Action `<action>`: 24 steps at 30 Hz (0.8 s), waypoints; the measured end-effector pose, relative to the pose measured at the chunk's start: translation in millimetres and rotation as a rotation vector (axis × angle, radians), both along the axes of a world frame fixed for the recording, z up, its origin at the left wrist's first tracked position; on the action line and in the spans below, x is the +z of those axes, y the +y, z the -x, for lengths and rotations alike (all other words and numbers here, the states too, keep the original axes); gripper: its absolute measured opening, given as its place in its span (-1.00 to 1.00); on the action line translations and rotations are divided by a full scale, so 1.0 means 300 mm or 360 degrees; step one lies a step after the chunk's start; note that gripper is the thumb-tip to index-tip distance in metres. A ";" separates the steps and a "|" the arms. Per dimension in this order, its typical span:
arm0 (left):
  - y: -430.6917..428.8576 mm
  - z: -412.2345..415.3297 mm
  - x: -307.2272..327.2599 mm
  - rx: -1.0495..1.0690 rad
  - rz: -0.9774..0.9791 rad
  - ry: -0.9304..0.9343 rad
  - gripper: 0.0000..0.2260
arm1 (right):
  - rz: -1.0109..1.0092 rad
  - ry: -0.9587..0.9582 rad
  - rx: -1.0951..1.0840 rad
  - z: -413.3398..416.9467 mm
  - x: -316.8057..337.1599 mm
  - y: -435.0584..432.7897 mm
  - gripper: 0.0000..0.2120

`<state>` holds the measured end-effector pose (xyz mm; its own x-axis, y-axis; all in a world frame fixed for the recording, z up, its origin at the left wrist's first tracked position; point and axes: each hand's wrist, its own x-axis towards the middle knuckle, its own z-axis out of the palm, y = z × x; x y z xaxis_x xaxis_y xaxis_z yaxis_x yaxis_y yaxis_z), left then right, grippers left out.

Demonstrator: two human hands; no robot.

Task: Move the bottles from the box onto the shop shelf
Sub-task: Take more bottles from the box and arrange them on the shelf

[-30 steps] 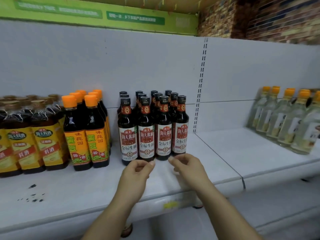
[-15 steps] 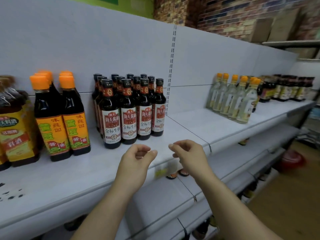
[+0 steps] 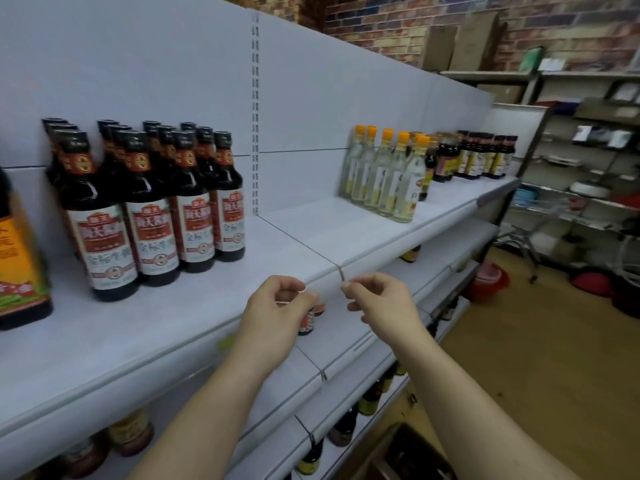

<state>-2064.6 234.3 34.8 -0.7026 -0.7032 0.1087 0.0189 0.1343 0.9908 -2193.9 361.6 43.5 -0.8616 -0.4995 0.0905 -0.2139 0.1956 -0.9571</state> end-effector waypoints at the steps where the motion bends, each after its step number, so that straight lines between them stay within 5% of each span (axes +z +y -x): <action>1: 0.019 0.031 -0.006 -0.0024 -0.0009 -0.0006 -0.88 | -0.0018 -0.0005 -0.0007 0.027 -0.006 0.027 -0.86; 8: 0.202 0.304 -0.060 -0.0103 0.0006 -0.0080 -0.78 | -0.0138 -0.0087 0.0064 0.262 -0.074 0.238 -0.81; 24: 0.679 0.996 -0.339 -0.0091 -0.0079 -0.0382 -0.90 | -0.0230 -0.0387 -0.0073 0.938 -0.373 0.736 -0.72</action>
